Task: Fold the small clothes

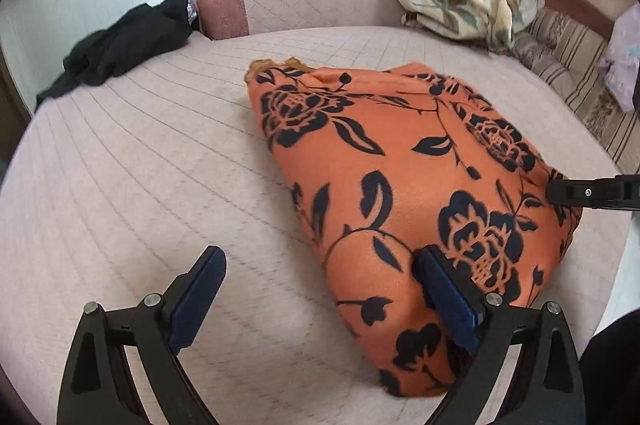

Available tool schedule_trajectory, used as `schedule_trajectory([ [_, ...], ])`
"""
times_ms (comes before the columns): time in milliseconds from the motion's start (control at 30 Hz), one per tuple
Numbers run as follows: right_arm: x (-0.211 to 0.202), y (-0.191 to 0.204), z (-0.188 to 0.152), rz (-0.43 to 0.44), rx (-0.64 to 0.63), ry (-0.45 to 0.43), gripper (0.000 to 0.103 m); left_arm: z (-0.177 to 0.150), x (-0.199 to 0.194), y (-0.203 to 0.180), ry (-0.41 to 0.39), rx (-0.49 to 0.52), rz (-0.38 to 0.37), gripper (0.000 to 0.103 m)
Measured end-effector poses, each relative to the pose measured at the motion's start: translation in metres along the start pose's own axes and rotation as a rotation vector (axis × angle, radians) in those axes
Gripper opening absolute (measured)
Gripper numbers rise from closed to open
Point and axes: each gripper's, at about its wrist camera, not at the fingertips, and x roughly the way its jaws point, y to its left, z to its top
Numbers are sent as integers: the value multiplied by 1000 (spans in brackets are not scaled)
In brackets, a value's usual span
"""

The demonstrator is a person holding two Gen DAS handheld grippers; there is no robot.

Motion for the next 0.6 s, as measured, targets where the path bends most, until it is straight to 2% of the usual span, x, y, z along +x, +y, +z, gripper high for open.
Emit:
schedule_trajectory([
  [100, -7, -1, 4, 2, 10, -19, 22, 1, -2, -5, -5, 34, 17, 98],
  [200, 8, -3, 1, -15, -7, 36, 23, 0, -3, -9, -14, 50, 34, 98],
  [300, 5, 1, 11, -11, 7, 39, 23, 0, -2, -7, -13, 41, 31, 98],
  [433, 0, 22, 40, 3, -20, -39, 22, -1, -3, -7, -17, 45, 29, 98],
  [533, 15, 30, 63, -39, -39, -96, 23, -1, -2, -8, -19, 49, 28, 98],
  [600, 40, 24, 73, -113, -28, -64, 23, 0, -1, -8, -16, 51, 28, 98],
])
